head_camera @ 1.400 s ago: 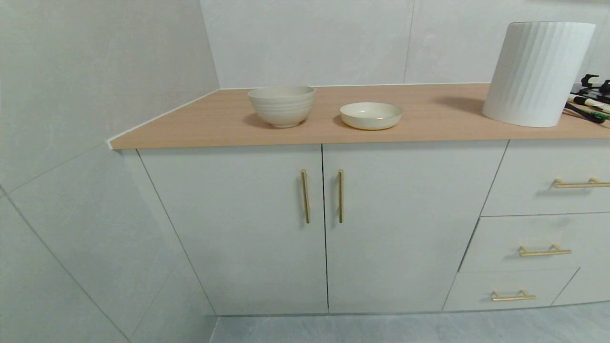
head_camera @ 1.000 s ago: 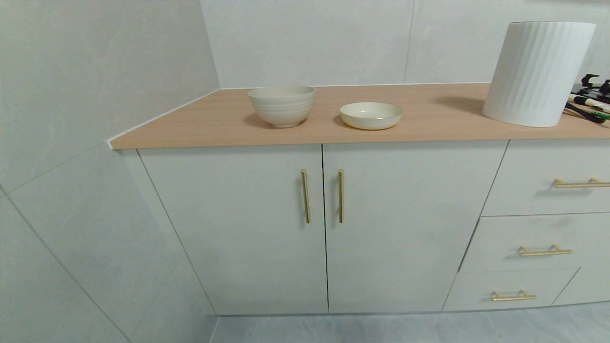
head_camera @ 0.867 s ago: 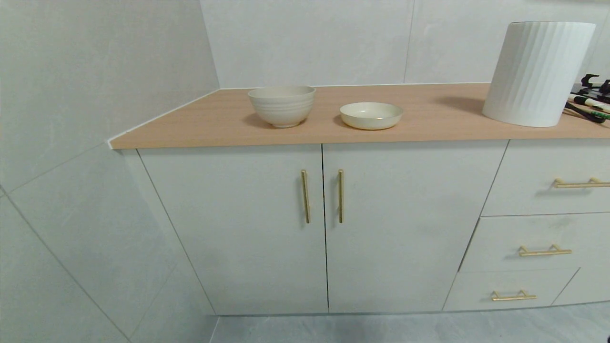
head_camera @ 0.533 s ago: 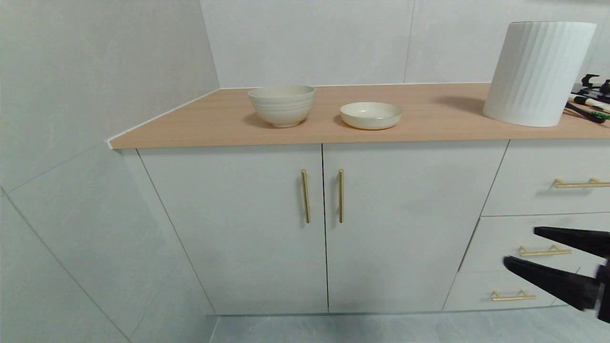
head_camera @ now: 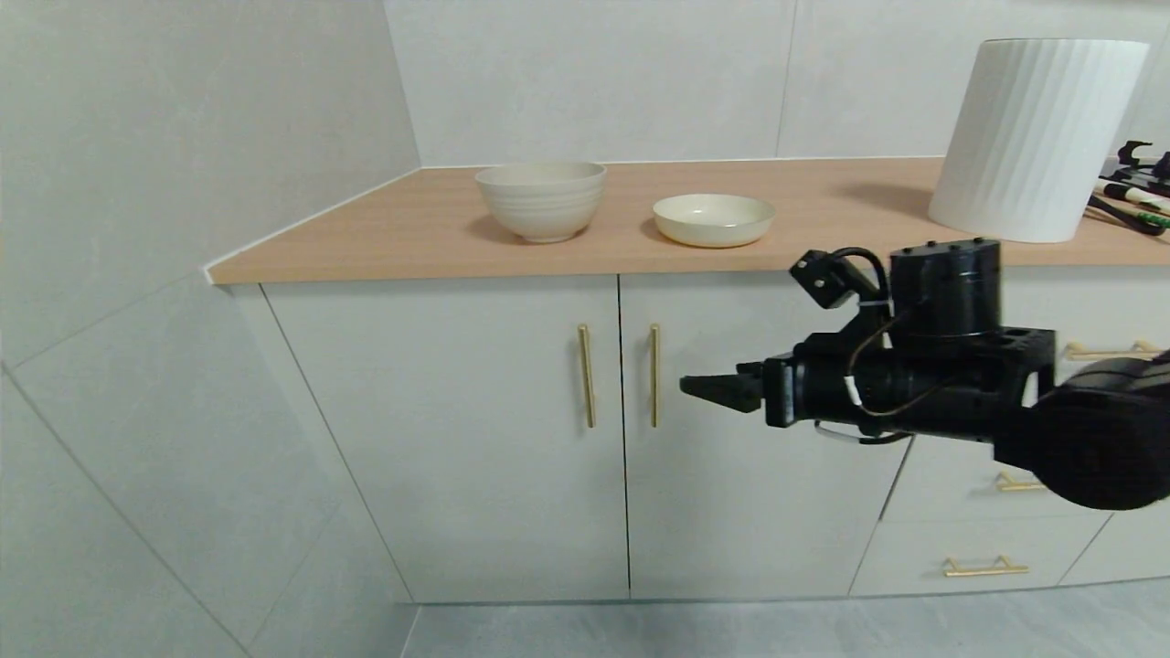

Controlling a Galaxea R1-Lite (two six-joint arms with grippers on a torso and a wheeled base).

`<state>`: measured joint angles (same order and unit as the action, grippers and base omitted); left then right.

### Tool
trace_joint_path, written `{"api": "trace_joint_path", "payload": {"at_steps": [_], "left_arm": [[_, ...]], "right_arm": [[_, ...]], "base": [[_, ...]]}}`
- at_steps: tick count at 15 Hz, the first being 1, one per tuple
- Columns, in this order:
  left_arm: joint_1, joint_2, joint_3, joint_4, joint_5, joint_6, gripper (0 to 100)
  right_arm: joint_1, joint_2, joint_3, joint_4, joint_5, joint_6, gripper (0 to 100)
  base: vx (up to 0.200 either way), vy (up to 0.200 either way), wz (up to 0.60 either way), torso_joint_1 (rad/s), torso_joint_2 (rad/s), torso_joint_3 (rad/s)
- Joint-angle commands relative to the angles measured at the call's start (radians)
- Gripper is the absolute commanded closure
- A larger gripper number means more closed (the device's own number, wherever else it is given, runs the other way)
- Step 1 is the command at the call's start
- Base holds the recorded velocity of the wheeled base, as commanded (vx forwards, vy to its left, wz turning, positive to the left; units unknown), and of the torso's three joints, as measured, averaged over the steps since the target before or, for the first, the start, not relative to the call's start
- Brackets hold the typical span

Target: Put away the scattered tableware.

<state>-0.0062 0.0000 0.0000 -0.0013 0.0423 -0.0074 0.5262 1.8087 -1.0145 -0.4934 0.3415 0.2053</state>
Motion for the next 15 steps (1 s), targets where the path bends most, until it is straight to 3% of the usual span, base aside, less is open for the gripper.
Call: {"api": "trace_joint_path", "payload": {"at_steps": [1, 5, 15], "left_arm": [[0.0, 0.0, 0.0, 0.0, 0.001, 0.0, 0], [0.0, 0.0, 0.0, 0.0, 0.001, 0.0, 0], [0.0, 0.0, 0.0, 0.0, 0.001, 0.0, 0]], "right_arm": [[0.037, 0.164, -0.093, -0.008, 0.007, 0.055, 0], [0.04, 0.268, -0.127, -0.175, 0.004, 0.111, 0], [0.021, 0.414, -0.188, -0.358, -0.006, 0.143, 0]], "base": [[0.0, 0.0, 0.0, 0.0, 0.0, 0.0], [0.0, 0.0, 0.0, 0.0, 0.0, 0.0], [0.0, 0.0, 0.0, 0.0, 0.0, 0.0]]}}
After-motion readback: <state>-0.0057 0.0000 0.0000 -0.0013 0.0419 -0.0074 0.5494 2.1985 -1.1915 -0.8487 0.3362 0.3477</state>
